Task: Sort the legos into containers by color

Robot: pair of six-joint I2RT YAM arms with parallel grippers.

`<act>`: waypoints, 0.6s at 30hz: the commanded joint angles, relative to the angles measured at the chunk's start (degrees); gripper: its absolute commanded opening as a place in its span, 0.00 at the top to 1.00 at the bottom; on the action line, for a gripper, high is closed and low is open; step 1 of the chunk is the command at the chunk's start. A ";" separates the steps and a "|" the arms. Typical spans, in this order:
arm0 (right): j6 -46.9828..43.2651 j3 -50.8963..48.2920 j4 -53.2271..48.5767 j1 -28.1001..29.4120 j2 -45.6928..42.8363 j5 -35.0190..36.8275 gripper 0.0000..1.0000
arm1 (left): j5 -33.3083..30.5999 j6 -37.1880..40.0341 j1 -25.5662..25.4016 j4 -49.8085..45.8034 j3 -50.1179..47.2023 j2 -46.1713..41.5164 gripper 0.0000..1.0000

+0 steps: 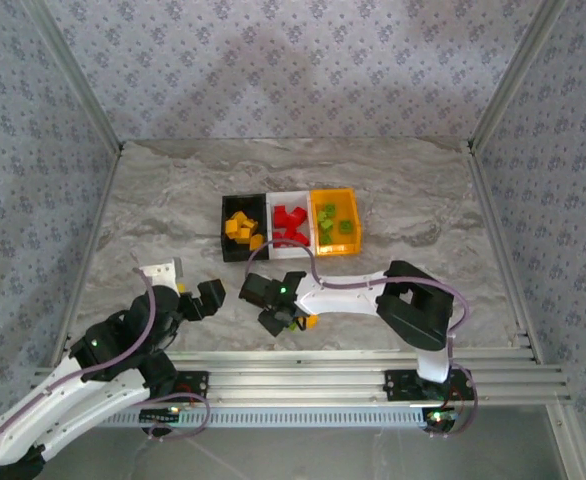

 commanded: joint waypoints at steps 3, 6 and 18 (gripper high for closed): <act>-0.70 0.12 -1.48 0.24 1.98 0.84 0.52 | -0.87 0.84 0.50 -0.21 0.54 -0.50 0.00; -0.30 -0.49 -0.93 0.24 1.77 1.16 0.61 | -0.74 0.80 0.59 -0.09 0.38 -0.47 0.00; 2.35 -6.98 9.66 -1.54 -11.39 2.84 0.71 | 0.55 0.06 0.68 1.31 -0.38 -0.35 0.00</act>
